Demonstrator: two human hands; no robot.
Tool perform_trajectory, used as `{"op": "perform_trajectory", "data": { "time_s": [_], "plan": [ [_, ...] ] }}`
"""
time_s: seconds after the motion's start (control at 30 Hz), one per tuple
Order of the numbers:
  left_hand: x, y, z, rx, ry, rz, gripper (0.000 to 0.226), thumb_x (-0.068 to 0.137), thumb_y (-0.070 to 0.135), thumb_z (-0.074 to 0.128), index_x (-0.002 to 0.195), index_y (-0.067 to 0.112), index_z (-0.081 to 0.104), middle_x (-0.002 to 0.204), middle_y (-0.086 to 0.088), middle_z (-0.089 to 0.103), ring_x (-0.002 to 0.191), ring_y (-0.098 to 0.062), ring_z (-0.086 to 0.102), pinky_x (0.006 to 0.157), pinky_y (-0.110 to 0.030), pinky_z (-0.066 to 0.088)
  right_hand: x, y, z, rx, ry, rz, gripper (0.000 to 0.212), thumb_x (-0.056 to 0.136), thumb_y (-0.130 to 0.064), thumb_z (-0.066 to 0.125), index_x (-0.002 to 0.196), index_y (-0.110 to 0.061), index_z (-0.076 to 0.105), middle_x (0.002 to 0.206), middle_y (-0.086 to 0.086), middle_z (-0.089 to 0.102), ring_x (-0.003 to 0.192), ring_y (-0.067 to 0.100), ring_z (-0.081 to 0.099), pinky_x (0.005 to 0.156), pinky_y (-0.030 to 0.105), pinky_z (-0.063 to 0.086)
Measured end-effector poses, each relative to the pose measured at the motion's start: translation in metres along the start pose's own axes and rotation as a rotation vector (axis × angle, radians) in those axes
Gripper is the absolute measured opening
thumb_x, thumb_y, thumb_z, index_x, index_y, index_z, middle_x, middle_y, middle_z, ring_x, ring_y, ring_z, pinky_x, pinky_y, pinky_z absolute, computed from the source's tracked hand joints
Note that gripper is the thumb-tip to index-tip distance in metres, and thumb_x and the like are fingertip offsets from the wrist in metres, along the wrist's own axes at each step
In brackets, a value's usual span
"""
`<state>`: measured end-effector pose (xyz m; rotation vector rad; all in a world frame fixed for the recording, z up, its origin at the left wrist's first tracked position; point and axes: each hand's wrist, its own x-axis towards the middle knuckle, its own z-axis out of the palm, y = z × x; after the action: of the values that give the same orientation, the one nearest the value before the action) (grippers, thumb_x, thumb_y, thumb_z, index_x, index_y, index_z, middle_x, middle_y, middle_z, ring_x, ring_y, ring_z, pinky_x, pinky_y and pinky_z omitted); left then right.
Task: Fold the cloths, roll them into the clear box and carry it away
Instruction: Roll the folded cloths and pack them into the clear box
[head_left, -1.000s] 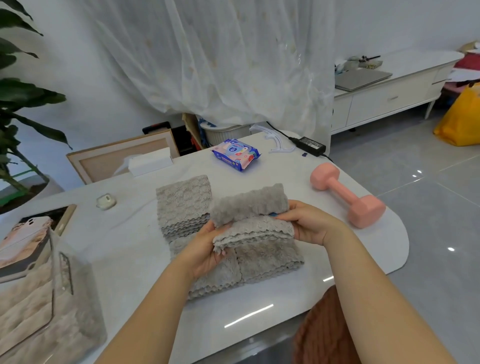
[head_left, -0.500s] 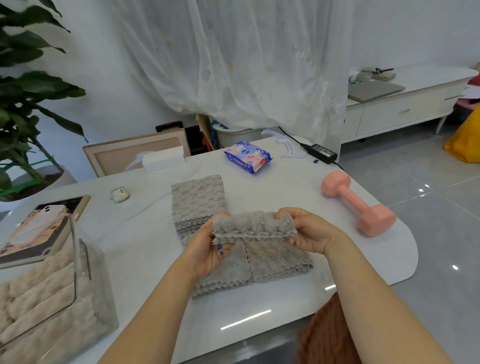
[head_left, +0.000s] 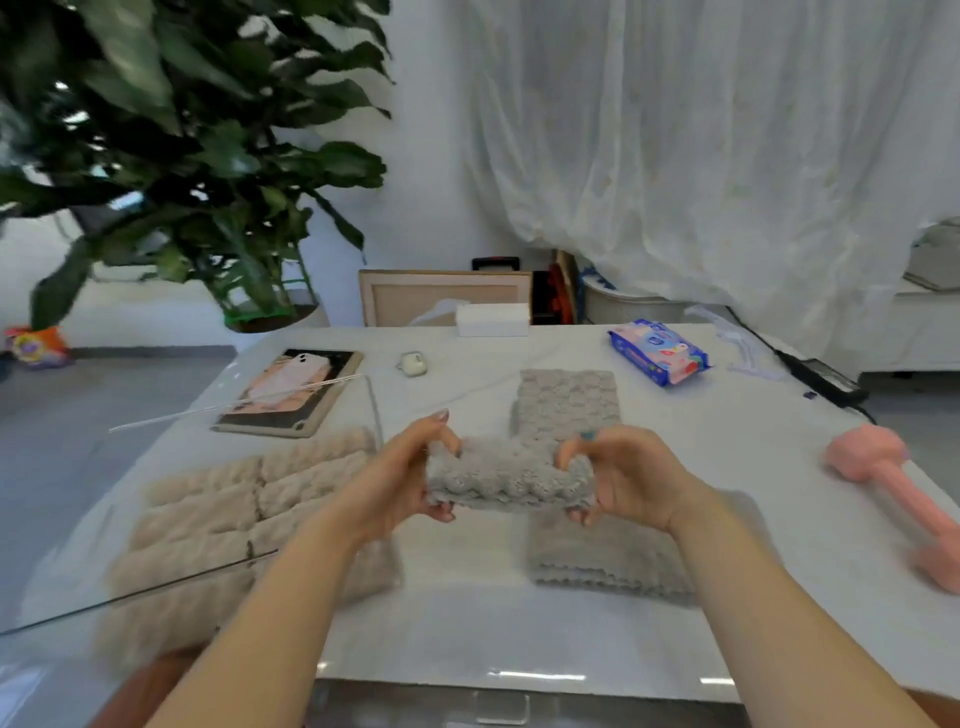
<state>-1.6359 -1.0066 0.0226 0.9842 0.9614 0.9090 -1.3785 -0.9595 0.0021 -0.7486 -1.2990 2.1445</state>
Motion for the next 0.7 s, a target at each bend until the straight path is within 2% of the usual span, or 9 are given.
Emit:
{"op": "perform_trajectory", "data": {
  "time_s": [0.03, 0.13, 0.2, 0.27, 0.33, 0.4, 0.5, 0.6, 0.7],
  "plan": [
    [-0.009, 0.008, -0.013, 0.098, 0.072, 0.030, 0.027, 0.074, 0.031, 0.076, 0.071, 0.015, 0.054, 0.066, -0.002, 0.054, 0.049, -0.016, 0.053, 0.043, -0.025, 0.050, 0.015, -0.009, 0.021, -0.109, 0.053, -0.015, 0.014, 0.069, -0.026, 0.065, 0.067, -0.012, 0.067, 0.073, 0.014, 0.057, 0.058, 0.028, 0.058, 0.050, 0.028, 0.050],
    [-0.041, 0.027, -0.057, 0.351, 0.304, 0.132, 0.026, 0.084, 0.012, 0.067, 0.067, 0.018, 0.047, 0.061, 0.010, 0.055, 0.052, -0.006, 0.054, 0.048, -0.027, 0.053, 0.073, -0.016, 0.087, -0.298, 0.168, -0.096, 0.024, 0.087, -0.014, 0.060, 0.063, -0.017, 0.061, 0.070, 0.011, 0.049, 0.066, 0.022, 0.053, 0.058, 0.030, 0.055],
    [-0.065, 0.032, -0.094, 0.457, 0.416, 0.126, 0.026, 0.087, 0.011, 0.065, 0.068, 0.018, 0.048, 0.063, 0.009, 0.055, 0.056, -0.007, 0.055, 0.052, -0.028, 0.054, 0.106, -0.006, 0.129, -0.431, 0.114, -0.108, 0.024, 0.089, -0.004, 0.059, 0.069, -0.017, 0.058, 0.069, 0.005, 0.050, 0.063, 0.013, 0.051, 0.064, 0.030, 0.054],
    [-0.089, 0.027, -0.128, 0.531, 0.466, 0.063, 0.026, 0.087, 0.012, 0.066, 0.069, 0.018, 0.049, 0.063, 0.004, 0.050, 0.059, -0.011, 0.052, 0.058, -0.032, 0.056, 0.130, 0.008, 0.159, -0.692, 0.049, -0.127, 0.020, 0.086, -0.001, 0.059, 0.075, -0.018, 0.058, 0.078, 0.007, 0.054, 0.061, 0.008, 0.046, 0.062, 0.022, 0.046],
    [-0.104, 0.017, -0.150, 0.609, 0.452, -0.020, 0.024, 0.086, 0.014, 0.068, 0.070, 0.018, 0.050, 0.062, 0.006, 0.045, 0.058, -0.010, 0.047, 0.062, -0.032, 0.057, 0.147, 0.021, 0.174, -1.036, -0.028, -0.118, 0.018, 0.086, -0.001, 0.054, 0.085, -0.017, 0.060, 0.101, 0.009, 0.061, 0.071, 0.009, 0.047, 0.065, 0.019, 0.040],
    [-0.111, 0.004, -0.161, 0.781, 0.401, -0.098, 0.021, 0.086, 0.020, 0.068, 0.073, 0.019, 0.051, 0.063, 0.006, 0.041, 0.059, -0.009, 0.041, 0.058, -0.021, 0.048, 0.153, 0.030, 0.183, -1.315, -0.099, -0.034, 0.023, 0.086, 0.001, 0.046, 0.097, -0.013, 0.062, 0.112, 0.007, 0.058, 0.087, 0.016, 0.049, 0.066, 0.021, 0.037],
    [-0.108, -0.006, -0.162, 1.041, 0.310, -0.142, 0.018, 0.085, 0.033, 0.067, 0.075, 0.031, 0.052, 0.067, 0.008, 0.042, 0.065, -0.011, 0.039, 0.062, -0.026, 0.033, 0.147, 0.029, 0.190, -1.522, -0.148, 0.058, 0.028, 0.087, 0.003, 0.045, 0.108, -0.005, 0.062, 0.101, 0.003, 0.052, 0.089, 0.019, 0.048, 0.054, 0.021, 0.032],
    [-0.100, -0.010, -0.149, 0.985, 0.214, -0.140, 0.014, 0.087, 0.029, 0.066, 0.082, 0.025, 0.054, 0.071, 0.003, 0.040, 0.065, -0.011, 0.037, 0.059, -0.024, 0.033, 0.136, 0.022, 0.186, -1.571, -0.147, 0.177, 0.032, 0.086, 0.004, 0.040, 0.108, -0.007, 0.061, 0.080, -0.003, 0.048, 0.072, 0.018, 0.048, 0.044, 0.015, 0.032],
    [-0.091, -0.013, -0.131, 0.989, 0.150, -0.131, 0.015, 0.088, 0.029, 0.066, 0.082, 0.024, 0.053, 0.075, -0.002, 0.040, 0.063, -0.011, 0.036, 0.053, -0.019, 0.032, 0.125, 0.015, 0.172, -1.600, -0.175, 0.285, 0.033, 0.085, 0.002, 0.037, 0.098, -0.017, 0.061, 0.074, -0.006, 0.047, 0.058, 0.010, 0.044, 0.040, 0.017, 0.036]
  ]
}}
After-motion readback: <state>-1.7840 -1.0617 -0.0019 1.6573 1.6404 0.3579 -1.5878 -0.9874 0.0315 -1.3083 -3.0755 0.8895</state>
